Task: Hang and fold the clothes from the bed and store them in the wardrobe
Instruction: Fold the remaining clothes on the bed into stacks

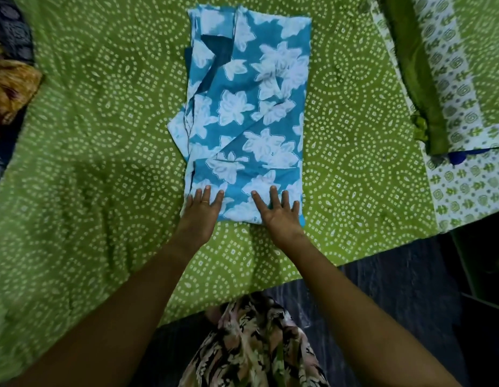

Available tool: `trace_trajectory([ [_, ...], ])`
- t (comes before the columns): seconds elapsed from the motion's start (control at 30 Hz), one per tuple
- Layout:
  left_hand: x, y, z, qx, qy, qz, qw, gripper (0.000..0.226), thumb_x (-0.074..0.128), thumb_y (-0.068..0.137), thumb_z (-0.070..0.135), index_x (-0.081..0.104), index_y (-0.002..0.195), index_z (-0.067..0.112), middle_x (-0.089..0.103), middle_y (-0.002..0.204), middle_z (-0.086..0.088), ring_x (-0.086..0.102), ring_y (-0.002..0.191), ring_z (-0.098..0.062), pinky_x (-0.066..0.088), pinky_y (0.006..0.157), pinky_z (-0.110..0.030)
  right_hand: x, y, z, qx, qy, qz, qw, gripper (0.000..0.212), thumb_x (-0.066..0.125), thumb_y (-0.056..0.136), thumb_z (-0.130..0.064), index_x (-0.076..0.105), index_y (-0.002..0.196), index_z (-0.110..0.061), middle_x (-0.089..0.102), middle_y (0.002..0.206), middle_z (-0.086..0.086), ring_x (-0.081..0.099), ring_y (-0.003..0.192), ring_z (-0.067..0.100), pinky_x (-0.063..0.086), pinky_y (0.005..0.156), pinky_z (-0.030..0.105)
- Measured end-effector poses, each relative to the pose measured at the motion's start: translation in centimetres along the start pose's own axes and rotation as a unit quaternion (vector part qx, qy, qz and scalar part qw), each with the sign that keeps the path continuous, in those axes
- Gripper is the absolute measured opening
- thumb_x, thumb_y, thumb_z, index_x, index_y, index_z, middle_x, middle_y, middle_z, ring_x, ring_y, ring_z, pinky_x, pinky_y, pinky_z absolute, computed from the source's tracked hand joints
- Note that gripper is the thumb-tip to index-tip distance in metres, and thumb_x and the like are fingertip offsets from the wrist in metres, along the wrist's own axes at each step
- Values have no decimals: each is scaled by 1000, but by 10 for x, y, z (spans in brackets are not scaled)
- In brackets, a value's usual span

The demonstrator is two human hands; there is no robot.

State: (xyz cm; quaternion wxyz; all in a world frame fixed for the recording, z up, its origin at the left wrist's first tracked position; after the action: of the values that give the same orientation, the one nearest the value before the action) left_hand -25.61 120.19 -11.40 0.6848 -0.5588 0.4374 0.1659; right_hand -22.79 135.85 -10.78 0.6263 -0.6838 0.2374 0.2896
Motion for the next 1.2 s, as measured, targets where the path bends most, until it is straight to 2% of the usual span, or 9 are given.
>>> trace_trajectory([
  [0.13, -4, -30, 3, 47, 20, -98, 994, 57, 31, 97, 13, 9, 149, 17, 18, 152, -20, 23, 138, -34, 19, 112, -45, -3, -31, -8, -36, 31, -81, 996, 67, 28, 98, -4, 1, 150, -36, 6, 155, 19, 17, 139, 42, 23, 109, 56],
  [0.27, 21, -79, 19, 124, 2, -305, 944, 51, 36, 97, 9, 23, 146, 8, 25, 152, -15, 31, 136, -28, 31, 107, -35, 5, -76, -25, -118, 15, -230, 966, 58, 42, 90, -1, 30, 146, -14, 42, 142, 20, 49, 123, 32, 40, 98, 34],
  [0.37, 29, -98, 18, 111, 14, -390, 914, 25, 42, 91, 3, 44, 116, 7, 41, 139, -17, 46, 110, -22, 34, 85, -28, 11, -97, -29, -122, -33, -301, 945, 43, 51, 85, -1, 51, 128, -2, 58, 123, 20, 59, 101, 27, 47, 79, 33],
  [0.5, -15, -87, 9, 73, -59, -252, 963, 47, 36, 95, 8, 31, 143, 10, 31, 149, -12, 33, 134, -27, 29, 108, -33, -20, -90, -14, -51, 31, -212, 975, 36, 50, 89, -4, 54, 125, -2, 57, 126, 20, 57, 112, 31, 46, 86, 34],
  [0.6, -55, -66, -2, 30, -115, -57, 991, 49, 38, 91, 2, 37, 139, 14, 41, 140, -14, 40, 128, -29, 35, 104, -37, -45, -72, 4, 19, 70, -105, 992, 31, 47, 91, -8, 53, 122, -6, 55, 127, 17, 56, 114, 31, 46, 88, 38],
  [0.73, -69, -54, -5, -4, -185, 211, 960, 49, 48, 85, -4, 47, 133, 8, 43, 139, -21, 43, 125, -37, 37, 102, -43, -62, -51, 18, 89, 67, 133, 985, 41, 48, 88, -3, 43, 128, -7, 51, 126, 18, 52, 115, 35, 42, 93, 43],
  [0.9, 4, -49, 26, 105, -158, 160, 969, 59, 62, 85, 21, 41, 140, 11, 33, 148, -18, 35, 133, -41, 30, 105, -55, -30, -47, 1, 16, 152, 262, 953, 55, 52, 88, -2, 37, 141, -3, 29, 147, 27, 24, 140, 39, 17, 114, 56],
  [1.07, 45, -50, 24, 88, -87, 76, 989, 96, 74, 70, 50, 23, 146, 21, 28, 152, -10, 32, 137, -33, 29, 107, -50, 48, -36, 5, -17, 143, 83, 986, 64, 26, 99, -50, -3, 150, -27, -14, 157, 7, -10, 146, 26, -2, 117, 45],
  [1.2, 46, -42, 24, 60, -57, 62, 995, 117, 80, 60, 50, 6, 148, 27, 14, 156, -5, 20, 142, -29, 17, 112, -49, 46, -27, 9, -38, 105, 48, 993, 80, 34, 93, -59, -11, 149, -25, -23, 155, 11, -17, 144, 30, -4, 116, 47],
])
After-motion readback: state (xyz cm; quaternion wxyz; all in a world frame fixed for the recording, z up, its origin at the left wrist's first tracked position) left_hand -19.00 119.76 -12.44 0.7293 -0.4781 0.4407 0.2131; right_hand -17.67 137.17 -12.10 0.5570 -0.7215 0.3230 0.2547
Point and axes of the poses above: each hand's wrist, its own y-axis towards the middle knuckle, its own x-axis out of the palm, z = x × y, the point moved 6 cm from there along y, towards the middle knuckle
